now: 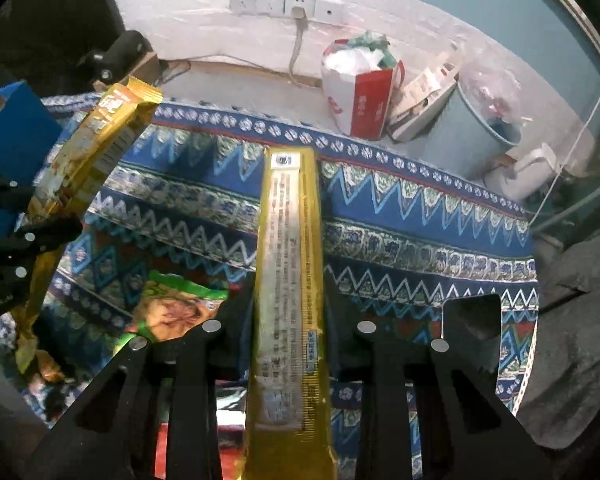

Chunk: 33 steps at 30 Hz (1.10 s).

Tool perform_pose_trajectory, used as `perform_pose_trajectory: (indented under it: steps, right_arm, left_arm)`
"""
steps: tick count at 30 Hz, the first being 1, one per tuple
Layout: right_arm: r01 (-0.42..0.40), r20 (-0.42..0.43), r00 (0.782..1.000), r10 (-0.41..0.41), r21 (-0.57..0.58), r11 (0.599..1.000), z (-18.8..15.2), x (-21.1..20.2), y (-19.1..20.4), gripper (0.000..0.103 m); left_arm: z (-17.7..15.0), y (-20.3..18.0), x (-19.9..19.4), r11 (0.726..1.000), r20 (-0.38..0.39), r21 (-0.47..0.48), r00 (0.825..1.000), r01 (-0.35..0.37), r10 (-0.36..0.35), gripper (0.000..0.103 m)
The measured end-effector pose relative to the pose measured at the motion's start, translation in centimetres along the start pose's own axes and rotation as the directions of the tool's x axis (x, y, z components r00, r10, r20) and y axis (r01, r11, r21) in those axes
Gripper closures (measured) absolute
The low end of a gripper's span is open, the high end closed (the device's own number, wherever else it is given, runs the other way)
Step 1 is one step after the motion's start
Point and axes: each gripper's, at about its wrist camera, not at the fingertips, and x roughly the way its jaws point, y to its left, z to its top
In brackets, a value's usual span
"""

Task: Organize snacks
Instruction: 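Grasp yellow stick pack with left tool while right tool grasps another yellow stick pack, then lift both yellow stick packs and carry them over the cardboard box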

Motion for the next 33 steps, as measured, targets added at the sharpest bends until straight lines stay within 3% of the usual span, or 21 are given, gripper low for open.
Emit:
perform_pose_trajectory:
  steps: [18,33]
  right_arm:
    - [-0.051,0.081,0.995,0.052,-0.017,0.999,0.9,-5.4,3.2,0.076]
    - [-0.135,0.188,0.969,0.159,-0.135,0.982,3.5,-11.2,10.5,0.076]
  left_arm:
    - [-2.9,3.8,-6.7,0.998,0.084,-0.036,0.995,-0.052,0.054,0.072]
    - [-5.6,6.8,-13.1,0.996,0.179,-0.046,0.98,-0.08,0.087,0.072]
